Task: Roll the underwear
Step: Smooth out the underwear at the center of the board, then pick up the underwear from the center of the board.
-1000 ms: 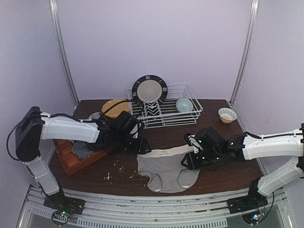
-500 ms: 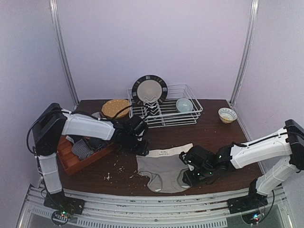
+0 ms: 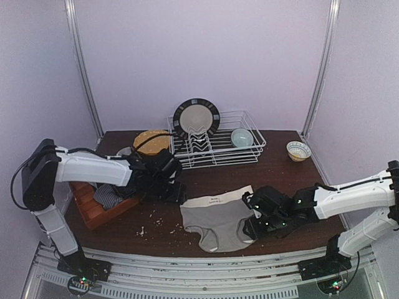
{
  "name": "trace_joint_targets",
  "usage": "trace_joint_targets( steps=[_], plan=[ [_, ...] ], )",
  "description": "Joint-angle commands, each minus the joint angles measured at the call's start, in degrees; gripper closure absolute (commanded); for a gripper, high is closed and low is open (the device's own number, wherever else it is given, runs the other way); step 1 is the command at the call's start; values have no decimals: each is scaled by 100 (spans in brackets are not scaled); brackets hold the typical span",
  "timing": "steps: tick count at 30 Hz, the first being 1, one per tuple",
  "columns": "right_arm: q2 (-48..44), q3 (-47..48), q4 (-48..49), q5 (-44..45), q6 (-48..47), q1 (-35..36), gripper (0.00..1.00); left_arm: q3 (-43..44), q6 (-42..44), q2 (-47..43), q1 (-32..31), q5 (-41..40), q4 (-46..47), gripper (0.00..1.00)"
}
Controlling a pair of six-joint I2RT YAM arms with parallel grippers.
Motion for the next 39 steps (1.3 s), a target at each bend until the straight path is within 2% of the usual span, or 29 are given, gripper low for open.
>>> trace_joint_targets(
  steps=[1, 12, 16, 18, 23, 29, 34, 39],
  plan=[
    [-36, 525, -252, 206, -25, 253, 52, -179, -343, -422, 19, 63, 151, 30],
    [809, 1508, 6, 155, -82, 650, 52, -332, -850, 438, 189, 939, 833, 37],
    [924, 1606, 42, 154, -99, 694, 52, -339, -904, 598, 208, 1116, 1023, 44],
    [923, 1601, 72, 167, -86, 690, 52, -372, -919, 655, 217, 1184, 1126, 54],
    [810, 1533, 105, 372, -73, 693, 52, -487, -959, 549, 218, 1204, 1351, 98],
    [809, 1475, 189, 616, -106, 668, 50, -193, -775, -34, 192, 905, 484, 100],
    [961, 1505, 317, 603, -63, 569, 50, 247, -559, -325, 192, 849, -623, 100],
    [1056, 1520, 817, 26, -251, 577, 49, 625, -600, -301, 147, 888, -1184, 100]
  ],
)
